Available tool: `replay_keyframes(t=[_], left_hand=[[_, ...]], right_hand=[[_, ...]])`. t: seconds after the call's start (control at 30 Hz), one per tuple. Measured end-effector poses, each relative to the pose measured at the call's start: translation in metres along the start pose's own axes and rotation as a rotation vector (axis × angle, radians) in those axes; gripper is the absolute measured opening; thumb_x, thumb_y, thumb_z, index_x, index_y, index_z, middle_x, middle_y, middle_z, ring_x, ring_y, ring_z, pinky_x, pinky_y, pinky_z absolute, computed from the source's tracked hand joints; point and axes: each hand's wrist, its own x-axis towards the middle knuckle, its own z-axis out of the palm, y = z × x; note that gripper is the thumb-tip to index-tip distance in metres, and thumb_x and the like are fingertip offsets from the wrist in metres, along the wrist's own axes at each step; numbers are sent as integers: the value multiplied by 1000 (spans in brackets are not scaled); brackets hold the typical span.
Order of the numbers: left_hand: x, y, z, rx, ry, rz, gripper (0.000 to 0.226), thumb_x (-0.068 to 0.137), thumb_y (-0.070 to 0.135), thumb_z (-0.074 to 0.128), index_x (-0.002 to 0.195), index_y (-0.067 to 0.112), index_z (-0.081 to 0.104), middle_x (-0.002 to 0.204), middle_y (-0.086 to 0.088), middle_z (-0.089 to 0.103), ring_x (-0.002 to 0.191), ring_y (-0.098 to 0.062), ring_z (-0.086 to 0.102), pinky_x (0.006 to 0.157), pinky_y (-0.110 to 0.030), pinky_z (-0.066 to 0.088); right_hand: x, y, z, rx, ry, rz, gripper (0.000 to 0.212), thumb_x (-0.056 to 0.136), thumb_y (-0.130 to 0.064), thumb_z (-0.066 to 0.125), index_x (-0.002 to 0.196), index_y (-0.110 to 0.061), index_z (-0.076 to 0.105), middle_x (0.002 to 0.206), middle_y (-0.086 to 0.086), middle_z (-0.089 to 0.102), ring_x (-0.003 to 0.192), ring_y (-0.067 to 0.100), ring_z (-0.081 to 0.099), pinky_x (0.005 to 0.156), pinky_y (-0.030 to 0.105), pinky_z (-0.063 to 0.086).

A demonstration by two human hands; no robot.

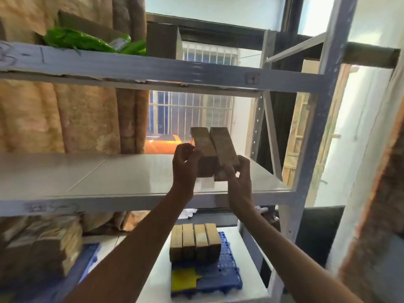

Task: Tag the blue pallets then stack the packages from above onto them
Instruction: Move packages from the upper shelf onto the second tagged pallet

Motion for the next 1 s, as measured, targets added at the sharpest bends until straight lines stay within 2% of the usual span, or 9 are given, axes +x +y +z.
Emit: replay_keyframes(t=[0.1,0.2,0.33,0.4,0.53,0.63,0.77,0.93,1.0], left_hand=[[-58,1,-16,-14,-20,27,35,85,35,71,117,24,63,112,-16,65,108,-34,64,93,-50,54],[-127,-11,-39,62,-41,38,41,84,33,70,124,26,63,118,-16,66,113,-38,64,94,-55,53],[-223,-34,-65,147,-9,15,42,83,33,67,124,26,61,117,0,69,110,-22,66,89,-33,57],[-270,-49,-78,194,-18,-62,44,84,37,68,126,31,59,117,8,68,109,-12,67,84,-19,56],[-343,-70,-97,220,-17,-344,61,80,54,72,136,41,51,122,9,67,112,-18,69,84,-38,63],[-367,-81,-107,228,17,-461,63,76,47,76,135,38,54,125,2,69,115,-24,69,94,-52,59],[-365,-99,-114,277,53,-514,54,73,34,74,126,34,62,121,-3,71,115,-27,68,97,-57,56],[-341,-135,-117,315,7,-625,55,74,52,72,128,49,59,125,13,68,117,-9,65,101,-43,55],[-327,-148,-117,311,-8,-659,57,75,58,71,129,52,56,129,16,65,119,-7,64,103,-42,55]], right_hand=[[-54,-14,-28,46,-39,-9,36,98,-51,63,126,-36,46,114,-30,61,108,0,64,77,15,54],[-128,-16,-56,91,-101,23,45,94,-46,67,131,-28,48,125,-13,60,116,11,64,88,22,56],[-214,-8,-85,132,-180,127,43,92,-41,66,130,-32,47,125,-25,57,119,1,60,89,13,53],[-251,3,-97,111,-212,222,45,91,-48,67,130,-37,46,128,-25,57,121,5,62,92,19,56],[-312,28,-114,135,-222,446,57,80,-66,75,126,-43,51,124,-15,67,110,20,72,85,37,63],[-339,46,-118,97,-201,525,49,80,-60,77,121,-42,56,118,-8,71,108,17,71,90,42,60],[-347,71,-111,82,-191,607,47,80,-52,77,122,-41,58,124,-11,68,114,9,68,90,34,59],[-333,104,-89,80,-169,726,56,80,-64,77,130,-47,57,125,-20,68,111,0,69,81,13,57],[-324,119,-79,69,-145,764,60,77,-70,76,130,-52,56,126,-22,68,111,0,69,80,13,57]])
